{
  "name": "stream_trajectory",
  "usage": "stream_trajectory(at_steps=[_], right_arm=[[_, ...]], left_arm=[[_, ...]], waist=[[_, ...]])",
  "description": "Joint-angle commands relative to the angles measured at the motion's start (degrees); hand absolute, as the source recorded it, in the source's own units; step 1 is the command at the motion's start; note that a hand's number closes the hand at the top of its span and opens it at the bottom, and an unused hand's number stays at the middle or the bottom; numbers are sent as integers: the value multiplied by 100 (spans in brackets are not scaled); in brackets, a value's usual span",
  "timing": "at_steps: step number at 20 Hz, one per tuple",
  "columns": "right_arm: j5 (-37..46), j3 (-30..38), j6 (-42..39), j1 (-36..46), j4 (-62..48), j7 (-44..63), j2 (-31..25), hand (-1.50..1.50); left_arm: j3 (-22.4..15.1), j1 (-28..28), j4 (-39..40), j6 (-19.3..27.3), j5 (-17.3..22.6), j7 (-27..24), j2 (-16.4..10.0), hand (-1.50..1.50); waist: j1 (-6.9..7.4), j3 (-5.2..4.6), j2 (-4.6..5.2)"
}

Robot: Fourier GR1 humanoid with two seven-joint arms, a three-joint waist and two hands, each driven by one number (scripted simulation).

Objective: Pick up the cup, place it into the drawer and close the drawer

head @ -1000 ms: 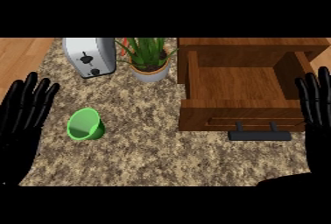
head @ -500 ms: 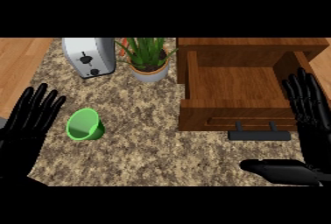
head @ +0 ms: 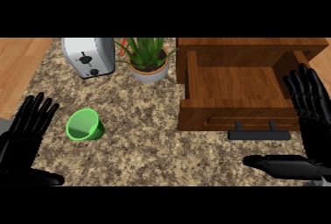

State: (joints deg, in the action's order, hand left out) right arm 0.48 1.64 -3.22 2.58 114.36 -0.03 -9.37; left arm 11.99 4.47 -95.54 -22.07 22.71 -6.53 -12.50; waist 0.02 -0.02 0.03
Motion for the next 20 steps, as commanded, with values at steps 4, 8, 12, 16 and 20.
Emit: stream_trajectory(at_steps=[4,8,12,16,20], right_arm=[[-111,227,-280,-234,47,-149,-121,-150],[-43,91,-249,-185,-294,-461,118,-150],[-521,605,-558,139,-53,13,-320,-150],[-79,342,-308,33,-223,-146,40,-150],[28,234,-213,180,-150,35,113,-150]], left_arm=[[377,-588,1645,-5,-663,-792,-198,-150],[261,-719,2561,104,-1284,-1495,-90,-150],[433,-987,3680,101,-1539,-2075,-305,-150],[457,-1059,4257,106,-1727,-2608,-404,-150],[625,-1832,6152,-305,-1859,-3678,-696,-150]], waist=[[-35,-1,2],[-36,-1,8],[-58,-4,8],[-17,-1,0],[-51,-6,12]])
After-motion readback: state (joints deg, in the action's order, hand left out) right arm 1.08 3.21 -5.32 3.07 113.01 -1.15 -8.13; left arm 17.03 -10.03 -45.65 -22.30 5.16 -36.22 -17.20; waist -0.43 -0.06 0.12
